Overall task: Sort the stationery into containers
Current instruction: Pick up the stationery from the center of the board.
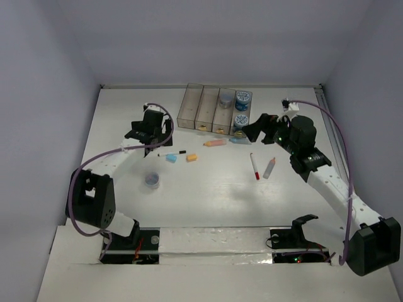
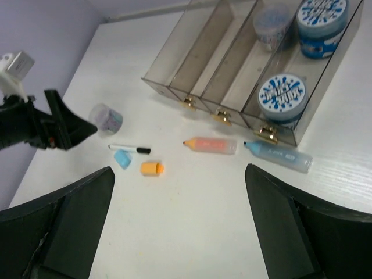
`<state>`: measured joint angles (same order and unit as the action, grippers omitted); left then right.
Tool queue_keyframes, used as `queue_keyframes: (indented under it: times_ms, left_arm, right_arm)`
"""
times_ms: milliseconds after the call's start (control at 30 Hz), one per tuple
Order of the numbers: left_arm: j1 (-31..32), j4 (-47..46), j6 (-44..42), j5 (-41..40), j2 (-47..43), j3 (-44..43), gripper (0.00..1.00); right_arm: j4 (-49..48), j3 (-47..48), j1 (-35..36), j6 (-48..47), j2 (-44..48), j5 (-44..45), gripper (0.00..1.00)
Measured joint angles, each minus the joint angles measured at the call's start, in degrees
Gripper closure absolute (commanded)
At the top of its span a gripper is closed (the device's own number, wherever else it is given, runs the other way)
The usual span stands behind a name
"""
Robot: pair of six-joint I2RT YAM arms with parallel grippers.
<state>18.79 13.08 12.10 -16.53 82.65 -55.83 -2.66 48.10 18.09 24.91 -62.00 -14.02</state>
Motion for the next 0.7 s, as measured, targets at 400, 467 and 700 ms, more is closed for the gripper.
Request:
queue_keyframes:
  times_ms: [400, 467, 700]
  left_arm:
    - [-3.91, -0.63, 0.46, -1.07, 12.85, -5.9, 0.11]
    - [-4.07, -1.01, 0.46, -1.05, 14.38, -6.99, 0.2]
    - [-4.28, -2.62, 0.42, -1.09, 17.05, -8.55, 0.38]
  right_arm:
    - [-0.26, -9.22, 0.02, -1.53, 6.78, -1.55, 0.0]
    - [-0.46, -9.94, 0.02, -1.46, 6.47, -2.23, 0.0]
    - [-2.21, -10.45, 0.02, -0.87, 4.7, -4.72, 0.0]
